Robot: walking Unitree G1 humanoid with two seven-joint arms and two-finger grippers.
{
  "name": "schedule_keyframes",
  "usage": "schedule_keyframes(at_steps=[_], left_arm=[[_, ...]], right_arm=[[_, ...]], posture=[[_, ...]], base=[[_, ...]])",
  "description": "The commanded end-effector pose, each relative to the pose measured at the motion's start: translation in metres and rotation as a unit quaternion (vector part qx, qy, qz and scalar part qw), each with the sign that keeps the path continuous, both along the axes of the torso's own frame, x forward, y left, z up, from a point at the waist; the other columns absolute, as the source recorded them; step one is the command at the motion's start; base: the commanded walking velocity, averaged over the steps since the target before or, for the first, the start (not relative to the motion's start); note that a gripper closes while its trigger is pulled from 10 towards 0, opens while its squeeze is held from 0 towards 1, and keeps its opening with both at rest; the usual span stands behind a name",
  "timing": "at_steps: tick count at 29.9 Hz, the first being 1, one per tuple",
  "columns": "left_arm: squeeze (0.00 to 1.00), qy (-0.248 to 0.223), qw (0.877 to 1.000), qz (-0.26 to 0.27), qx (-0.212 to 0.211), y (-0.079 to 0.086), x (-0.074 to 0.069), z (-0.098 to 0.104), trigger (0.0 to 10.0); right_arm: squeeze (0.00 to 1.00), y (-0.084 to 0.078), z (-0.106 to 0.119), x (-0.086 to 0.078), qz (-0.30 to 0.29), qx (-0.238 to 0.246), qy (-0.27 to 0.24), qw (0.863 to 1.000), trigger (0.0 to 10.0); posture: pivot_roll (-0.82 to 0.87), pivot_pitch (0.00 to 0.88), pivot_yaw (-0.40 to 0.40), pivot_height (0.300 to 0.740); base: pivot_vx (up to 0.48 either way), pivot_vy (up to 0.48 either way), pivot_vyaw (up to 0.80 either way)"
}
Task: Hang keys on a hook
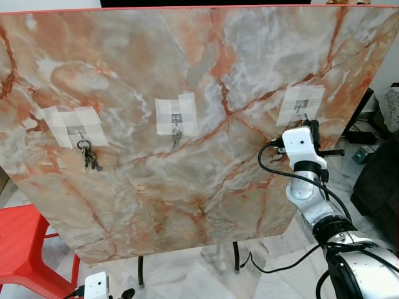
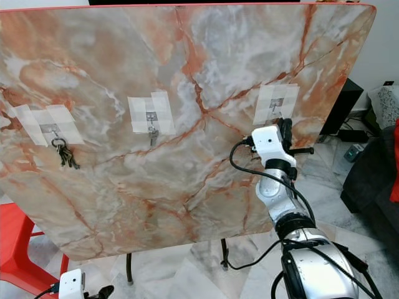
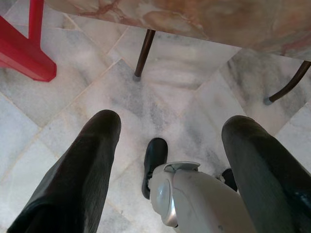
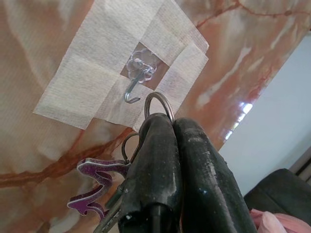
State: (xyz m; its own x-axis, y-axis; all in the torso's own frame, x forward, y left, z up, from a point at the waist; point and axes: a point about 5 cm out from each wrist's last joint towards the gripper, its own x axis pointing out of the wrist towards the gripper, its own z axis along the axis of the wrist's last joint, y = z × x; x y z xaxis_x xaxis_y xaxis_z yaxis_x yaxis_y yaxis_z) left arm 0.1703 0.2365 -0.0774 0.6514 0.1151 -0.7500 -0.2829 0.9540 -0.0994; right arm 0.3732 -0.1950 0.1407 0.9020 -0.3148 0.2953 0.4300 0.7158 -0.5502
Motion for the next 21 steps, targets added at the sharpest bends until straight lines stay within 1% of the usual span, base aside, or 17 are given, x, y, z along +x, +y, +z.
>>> schedule_keyframes(at_steps=[1,5,9,12,21], left_arm=[[0.0,0.004,1.0,-0.001,-0.001,-0.0014,-0.0022,-0.0015,10.0],[0.0,0.003,1.0,-0.001,-0.002,-0.0017,-0.0014,-0.0012,10.0],[0.0,0.001,1.0,-0.001,-0.003,-0.0022,-0.001,-0.001,10.0],[0.0,0.0,1.0,-0.001,-0.003,-0.0024,-0.0006,-0.0009,10.0],[0.0,-0.002,1.0,-0.001,-0.002,-0.0019,0.0002,-0.0003,10.0]], right_arm=[[0.0,-0.0042,0.0127,0.0047,-0.001,-0.001,-0.016,1.0,10.0],[0.0,-0.006,0.016,0.0059,-0.006,-0.002,-0.02,1.0,10.0],[0.0,-0.0124,0.0199,0.006,-0.028,0.013,-0.031,0.999,10.0],[0.0,-0.0135,0.0195,0.0064,-0.028,0.02,-0.026,0.999,10.0],[0.0,-0.0063,0.0187,0.0092,-0.003,0.002,-0.007,1.0,10.0]], posture=[[0.06,0.0,-0.044,0.74],[0.06,0.0,-0.044,0.74],[0.06,0.0,-0.044,0.74],[0.06,0.0,-0.046,0.74],[0.06,0.0,-0.046,0.74]], base=[[0.0,0.0,0.0],[0.0,0.0,0.0],[0.0,0.0,0.0],[0.0,0.0,0.0],[0.0,0.0,0.0]])
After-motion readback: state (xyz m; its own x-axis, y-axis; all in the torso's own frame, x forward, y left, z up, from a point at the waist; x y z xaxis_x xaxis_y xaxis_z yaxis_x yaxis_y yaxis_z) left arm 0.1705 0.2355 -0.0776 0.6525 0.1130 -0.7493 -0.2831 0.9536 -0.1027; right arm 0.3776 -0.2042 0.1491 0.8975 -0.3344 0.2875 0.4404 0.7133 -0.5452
